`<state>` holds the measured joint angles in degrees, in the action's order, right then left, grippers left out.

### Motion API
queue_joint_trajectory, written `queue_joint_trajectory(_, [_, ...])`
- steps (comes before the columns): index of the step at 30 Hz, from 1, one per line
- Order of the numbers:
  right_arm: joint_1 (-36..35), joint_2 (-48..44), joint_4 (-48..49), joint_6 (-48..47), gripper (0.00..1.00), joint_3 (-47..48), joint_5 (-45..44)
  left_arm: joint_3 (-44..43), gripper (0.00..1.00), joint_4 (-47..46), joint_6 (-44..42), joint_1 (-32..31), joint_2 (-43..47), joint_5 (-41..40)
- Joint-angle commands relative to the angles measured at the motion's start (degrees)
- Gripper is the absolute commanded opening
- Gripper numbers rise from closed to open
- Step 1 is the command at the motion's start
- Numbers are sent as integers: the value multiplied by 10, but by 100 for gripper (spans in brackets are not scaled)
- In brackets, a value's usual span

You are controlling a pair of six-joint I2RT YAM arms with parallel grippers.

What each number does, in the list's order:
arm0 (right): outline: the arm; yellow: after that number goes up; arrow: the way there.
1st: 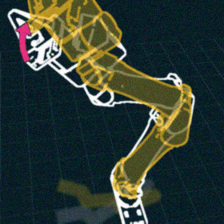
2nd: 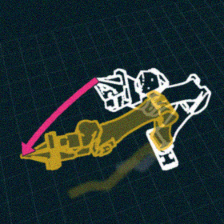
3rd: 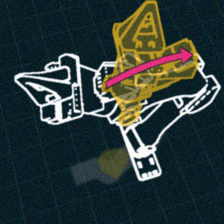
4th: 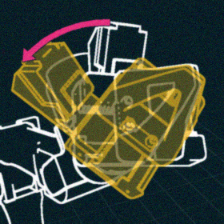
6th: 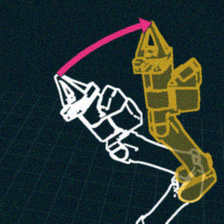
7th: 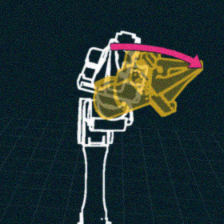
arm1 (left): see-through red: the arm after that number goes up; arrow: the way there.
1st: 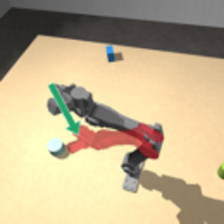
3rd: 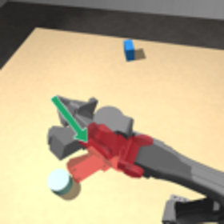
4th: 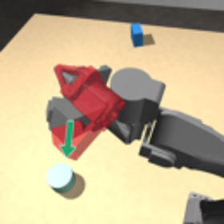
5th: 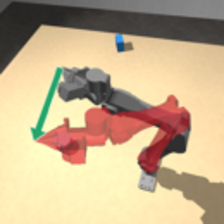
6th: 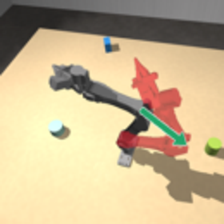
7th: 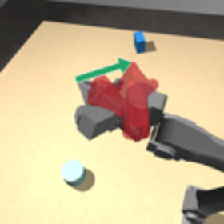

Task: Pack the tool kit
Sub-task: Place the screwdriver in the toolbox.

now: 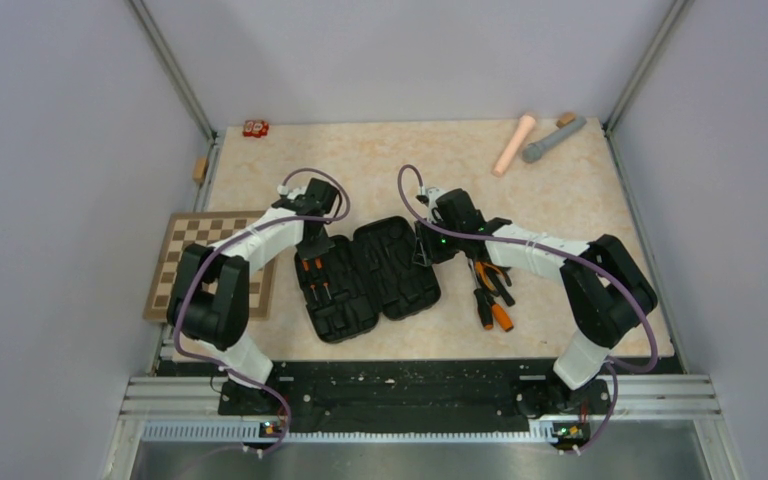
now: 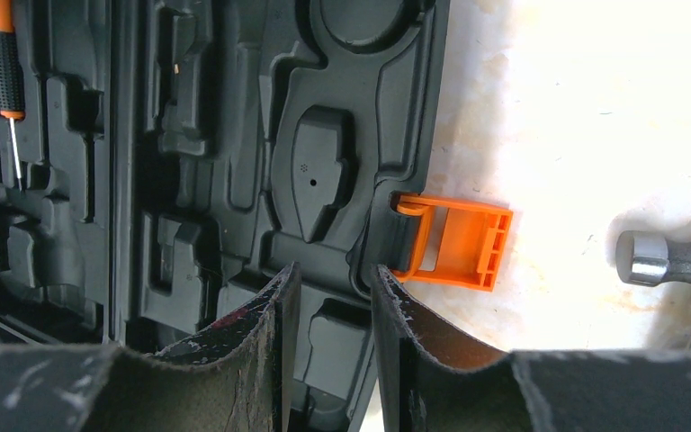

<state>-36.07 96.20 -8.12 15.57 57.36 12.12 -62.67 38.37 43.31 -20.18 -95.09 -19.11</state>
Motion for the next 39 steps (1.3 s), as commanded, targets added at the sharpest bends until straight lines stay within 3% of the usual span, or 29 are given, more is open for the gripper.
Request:
queue_joint_trajectory(1, [8,4,14,-4,34,7,5,20,4,-28,6,3,-13,6])
queue_joint_trajectory(2, [8,4,14,-3,34,7,4,24,0,-29,7,2,-16,9])
queue_joint_trajectory(12, [8,6,15,-2,34,7,5,89,0,-63,38,-1,-31,37])
queue_joint_trajectory(20, [8,4,15,-1,34,9,5,79,0,-61,32,-8,5,-5])
queue_joint_trajectory(31, [8,0,13,-2,34,12,8,11,21,-19,16,-19,91,-26])
queue_joint_trajectory(39, [8,1,12,-1,34,15,7,16,19,3,30,-25,146,0])
